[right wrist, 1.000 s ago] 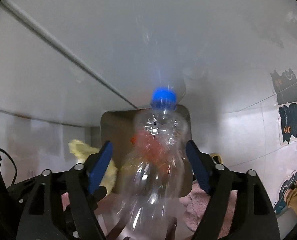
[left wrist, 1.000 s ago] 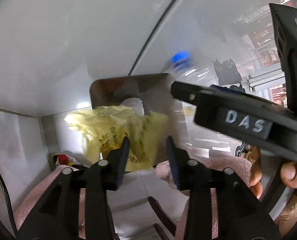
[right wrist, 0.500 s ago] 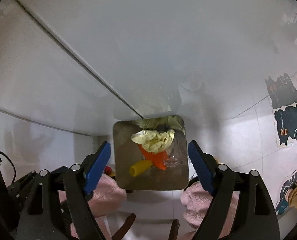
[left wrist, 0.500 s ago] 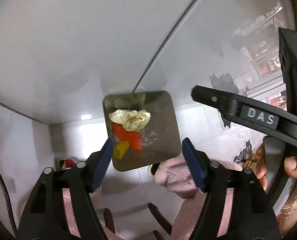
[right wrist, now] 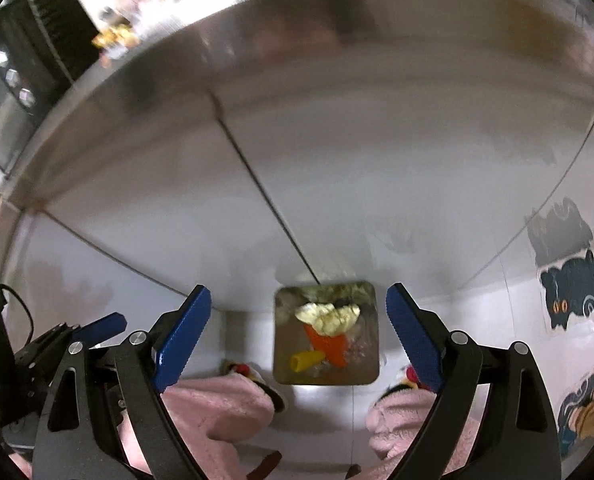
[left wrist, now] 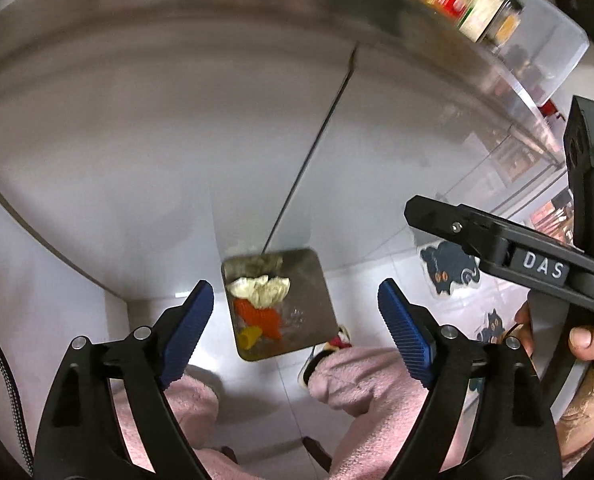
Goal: Collect trash
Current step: 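Raise both open tools back up toward the counter trash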
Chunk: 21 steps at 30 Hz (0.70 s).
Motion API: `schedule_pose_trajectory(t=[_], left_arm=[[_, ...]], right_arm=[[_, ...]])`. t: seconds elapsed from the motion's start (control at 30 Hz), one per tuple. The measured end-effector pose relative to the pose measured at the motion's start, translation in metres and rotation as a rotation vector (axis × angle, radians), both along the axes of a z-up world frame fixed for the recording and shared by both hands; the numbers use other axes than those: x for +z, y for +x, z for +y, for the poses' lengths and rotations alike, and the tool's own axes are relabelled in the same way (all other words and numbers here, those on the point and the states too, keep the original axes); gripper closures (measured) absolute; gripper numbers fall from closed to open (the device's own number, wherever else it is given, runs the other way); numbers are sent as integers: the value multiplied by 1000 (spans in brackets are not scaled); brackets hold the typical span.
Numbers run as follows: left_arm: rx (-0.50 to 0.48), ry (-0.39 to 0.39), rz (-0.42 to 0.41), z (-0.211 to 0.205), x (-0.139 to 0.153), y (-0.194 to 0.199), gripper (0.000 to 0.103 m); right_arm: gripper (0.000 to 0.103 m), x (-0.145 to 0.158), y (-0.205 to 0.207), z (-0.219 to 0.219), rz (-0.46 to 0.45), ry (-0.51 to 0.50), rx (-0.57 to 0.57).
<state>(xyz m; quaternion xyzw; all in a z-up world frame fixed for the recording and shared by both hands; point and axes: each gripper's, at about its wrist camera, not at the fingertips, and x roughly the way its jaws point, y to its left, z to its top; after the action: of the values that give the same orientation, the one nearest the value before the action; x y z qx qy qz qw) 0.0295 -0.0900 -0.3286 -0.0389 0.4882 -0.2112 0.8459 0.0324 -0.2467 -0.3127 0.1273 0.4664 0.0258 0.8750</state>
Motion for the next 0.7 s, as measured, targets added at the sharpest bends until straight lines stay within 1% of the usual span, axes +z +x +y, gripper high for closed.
schedule_pose_trajectory(t=[0.03,0.2,0.27,0.3,0.4,0.57,0.63,0.7], left_arm=[[1,-5,-19,3,9,-3,22],[11,-14,-141,13,75,-15,20],[17,-14,-181,16,101,-17,17],[20,-14,-201,18,117,-17,16],[41,4,-249,23,147,-13,14],[75,8,-280,36,191,5,12],[98,27,-305,41,201,14,10],[118,50,-327,50,216,25,9]], right_arm=[[13,8,-2,-1,-18,1,5],[12,79,-17,10,-153,-29,44],[5,110,-20,14,-210,-34,59],[4,122,-21,15,-234,-36,60],[4,160,-19,20,-296,-61,76],[4,200,-1,21,-341,-74,83],[4,211,6,20,-349,-88,75],[4,221,21,18,-346,-92,63]])
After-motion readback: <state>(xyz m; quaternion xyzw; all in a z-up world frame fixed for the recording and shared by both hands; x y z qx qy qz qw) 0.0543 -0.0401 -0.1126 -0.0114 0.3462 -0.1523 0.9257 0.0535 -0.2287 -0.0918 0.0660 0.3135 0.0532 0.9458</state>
